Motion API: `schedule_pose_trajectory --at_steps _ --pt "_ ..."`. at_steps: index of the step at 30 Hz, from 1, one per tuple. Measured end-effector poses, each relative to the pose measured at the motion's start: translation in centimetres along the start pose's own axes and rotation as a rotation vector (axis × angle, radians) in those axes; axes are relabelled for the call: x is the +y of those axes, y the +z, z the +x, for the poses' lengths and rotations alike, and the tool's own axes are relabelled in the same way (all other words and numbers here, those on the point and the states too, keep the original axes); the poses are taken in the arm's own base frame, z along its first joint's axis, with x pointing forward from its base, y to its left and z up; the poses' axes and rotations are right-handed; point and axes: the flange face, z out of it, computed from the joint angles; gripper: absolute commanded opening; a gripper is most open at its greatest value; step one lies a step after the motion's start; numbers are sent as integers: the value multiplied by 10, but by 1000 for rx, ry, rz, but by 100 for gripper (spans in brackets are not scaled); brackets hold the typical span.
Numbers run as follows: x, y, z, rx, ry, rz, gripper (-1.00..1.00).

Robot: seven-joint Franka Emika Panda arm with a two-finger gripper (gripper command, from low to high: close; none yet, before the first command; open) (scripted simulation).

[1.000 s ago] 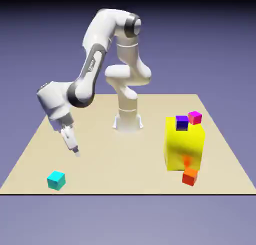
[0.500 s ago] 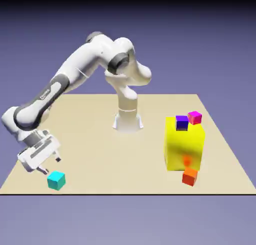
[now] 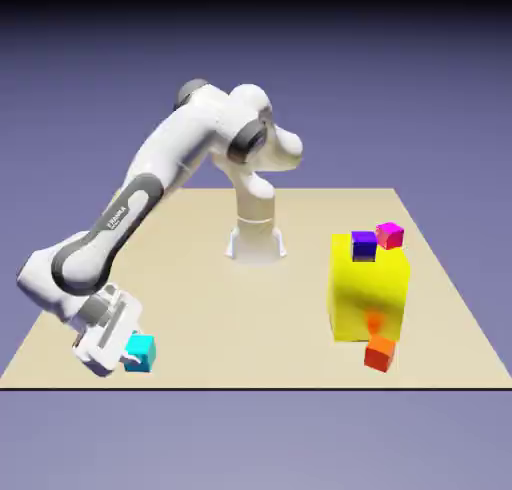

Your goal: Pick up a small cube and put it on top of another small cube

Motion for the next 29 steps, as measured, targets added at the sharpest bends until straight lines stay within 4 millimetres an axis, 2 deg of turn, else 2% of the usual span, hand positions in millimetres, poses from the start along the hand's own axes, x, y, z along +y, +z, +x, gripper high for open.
schedule_pose_trajectory --at_steps 5,10,15,20,21,22,26,27,29 --pt "22 87 -97 188 -234 -200 -100" --pt "69 170 -186 379 -482 -368 -100" --pt "138 246 -263 568 -743 -504 -100" --pt "224 312 -328 751 -1016 -603 -100" --pt "238 321 -337 776 -1057 -614 -100" --pt "238 321 -337 776 -1057 -614 -100" --pt "231 360 -293 776 -1057 -615 -100" --pt "230 364 -287 776 -1057 -614 100" --pt "230 364 -287 778 -1057 -615 100"
